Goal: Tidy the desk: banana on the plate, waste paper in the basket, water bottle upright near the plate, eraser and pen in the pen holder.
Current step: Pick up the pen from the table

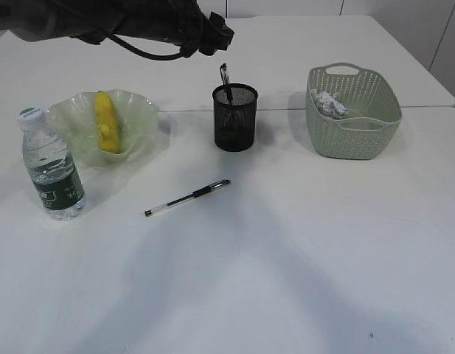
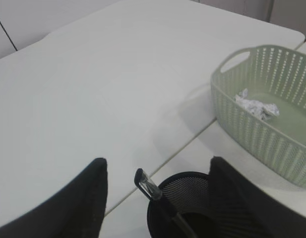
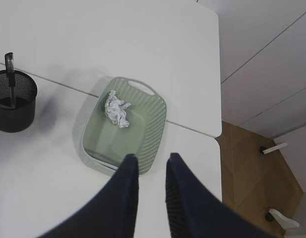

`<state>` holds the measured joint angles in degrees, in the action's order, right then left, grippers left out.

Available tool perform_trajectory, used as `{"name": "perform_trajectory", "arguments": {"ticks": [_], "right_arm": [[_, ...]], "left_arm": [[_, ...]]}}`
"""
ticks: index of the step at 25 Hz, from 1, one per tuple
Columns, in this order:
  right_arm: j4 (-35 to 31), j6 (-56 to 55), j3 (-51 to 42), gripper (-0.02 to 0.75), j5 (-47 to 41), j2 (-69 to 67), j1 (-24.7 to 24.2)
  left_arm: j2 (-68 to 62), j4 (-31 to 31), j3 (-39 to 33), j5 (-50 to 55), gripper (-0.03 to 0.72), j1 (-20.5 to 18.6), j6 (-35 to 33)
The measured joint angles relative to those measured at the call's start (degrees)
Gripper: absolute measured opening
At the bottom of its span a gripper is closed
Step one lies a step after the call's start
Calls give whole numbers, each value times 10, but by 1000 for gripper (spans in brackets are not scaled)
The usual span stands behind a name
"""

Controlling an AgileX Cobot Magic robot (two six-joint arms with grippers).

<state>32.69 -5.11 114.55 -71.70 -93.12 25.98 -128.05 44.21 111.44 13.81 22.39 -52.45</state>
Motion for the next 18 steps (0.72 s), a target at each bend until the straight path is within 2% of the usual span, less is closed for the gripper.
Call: {"name": "perform_trajectory", "arguments": {"ticks": [4, 9, 18], "right_arm": [[0, 0, 0, 147, 4, 0, 0], [0, 0, 0, 148, 4, 0, 0], [0, 0, 0, 147, 16, 0, 0]], "left_arm": [[-14, 45, 0, -16, 454, 0, 0], [-33, 71, 0, -60, 454, 0, 0], [-33, 85, 0, -82, 454, 0, 0]]}}
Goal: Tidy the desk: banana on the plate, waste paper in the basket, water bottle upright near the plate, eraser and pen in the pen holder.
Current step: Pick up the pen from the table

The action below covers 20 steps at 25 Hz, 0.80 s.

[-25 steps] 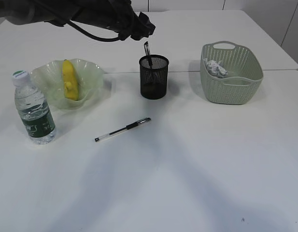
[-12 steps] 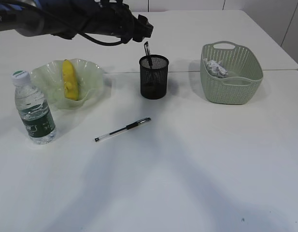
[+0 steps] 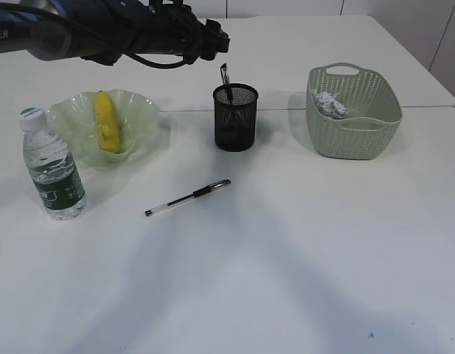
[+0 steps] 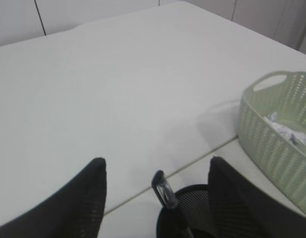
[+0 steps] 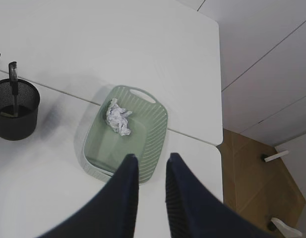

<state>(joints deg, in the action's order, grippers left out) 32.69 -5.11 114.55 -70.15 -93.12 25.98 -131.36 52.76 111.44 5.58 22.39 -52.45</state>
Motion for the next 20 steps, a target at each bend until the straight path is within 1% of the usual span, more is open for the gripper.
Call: {"name": "perform_trajectory", "arguments": {"ticks": [4, 8, 11, 14, 16, 20], "right_arm": [[0, 0, 0, 148, 2, 0, 0], [0, 0, 0, 147, 4, 0, 0], [1, 0, 0, 147, 4, 0, 0], [1, 0, 0, 147, 4, 0, 0], [-1, 0, 0, 147, 4, 0, 0], [-3, 0, 0, 148, 5, 0, 0]], "left_arm": [[1, -12, 0, 70, 454, 0, 0], [26, -66, 0, 155, 454, 0, 0], [57, -84, 0, 215, 454, -13, 0], [77, -91, 1, 306, 454, -35, 0], [79, -102, 1, 390, 454, -47, 0], [79, -182, 1, 526, 454, -52, 4]]}}
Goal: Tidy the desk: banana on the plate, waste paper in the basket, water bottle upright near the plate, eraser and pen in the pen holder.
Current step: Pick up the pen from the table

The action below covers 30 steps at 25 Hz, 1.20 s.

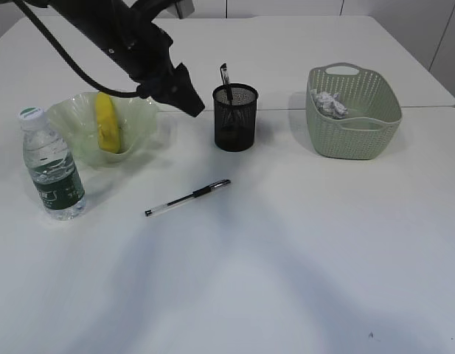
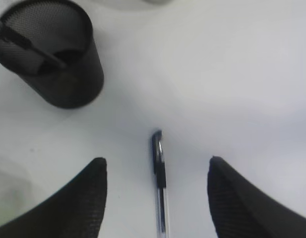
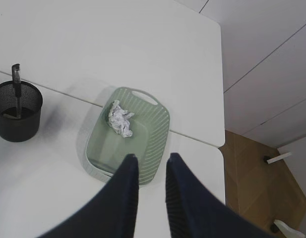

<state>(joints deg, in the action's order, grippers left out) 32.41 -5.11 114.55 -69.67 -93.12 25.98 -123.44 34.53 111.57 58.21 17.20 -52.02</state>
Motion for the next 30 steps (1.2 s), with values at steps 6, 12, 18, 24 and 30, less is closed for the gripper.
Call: {"name": "perform_trajectory", "arguments": {"ticks": [6, 12, 18, 24, 30], "right_arm": [[-1, 0, 0, 147, 2, 0, 0], [-3, 0, 0, 147, 2, 0, 0], [-3, 0, 0, 148, 3, 0, 0], [-3, 0, 0, 147, 3, 0, 0], [-3, 0, 0, 147, 5, 0, 0]], "left_arm": [[0, -63, 0, 39, 454, 1, 23], [-23, -71, 2, 58, 460, 1, 24], [-67, -78, 2, 66, 464, 2, 24], [-81, -85, 2, 53, 466, 25, 24], [-110, -106, 2, 46, 466, 53, 25]]}}
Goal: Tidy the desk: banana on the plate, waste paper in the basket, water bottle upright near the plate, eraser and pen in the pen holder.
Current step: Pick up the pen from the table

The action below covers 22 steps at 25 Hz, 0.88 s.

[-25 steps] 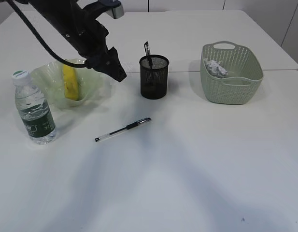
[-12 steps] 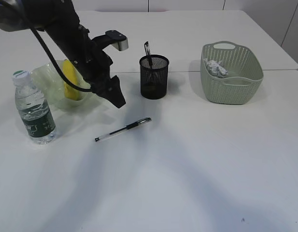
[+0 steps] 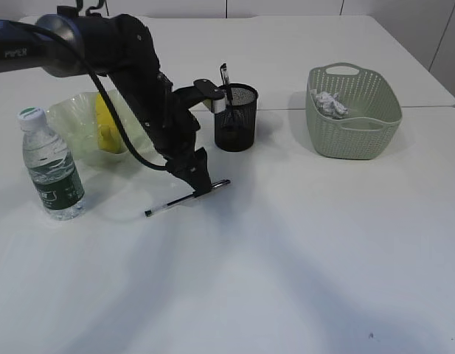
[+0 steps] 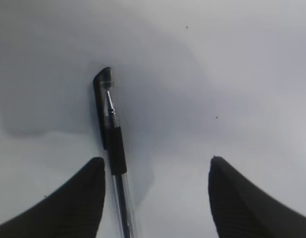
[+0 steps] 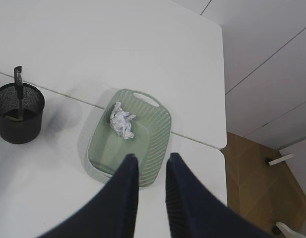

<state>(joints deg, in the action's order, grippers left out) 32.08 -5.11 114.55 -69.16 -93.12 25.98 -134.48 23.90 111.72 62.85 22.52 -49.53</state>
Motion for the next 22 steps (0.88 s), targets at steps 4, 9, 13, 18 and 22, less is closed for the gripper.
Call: {"name": "perform_trajectory", "arguments": {"ticks": [4, 9, 13, 18, 22], "right_arm": [[0, 0, 0, 147, 0, 0, 0], [0, 0, 0, 147, 1, 0, 0], [0, 0, 0, 148, 1, 0, 0], [0, 0, 0, 147, 7, 0, 0], [0, 0, 0, 147, 8, 0, 0]], "left_arm": [[-13, -20, 0, -13, 466, 17, 0], [-16, -25, 0, -43, 468, 23, 0], [-16, -26, 0, -68, 468, 23, 0], [-16, -26, 0, -95, 469, 23, 0], [-16, -26, 0, -108, 469, 23, 0]]}}
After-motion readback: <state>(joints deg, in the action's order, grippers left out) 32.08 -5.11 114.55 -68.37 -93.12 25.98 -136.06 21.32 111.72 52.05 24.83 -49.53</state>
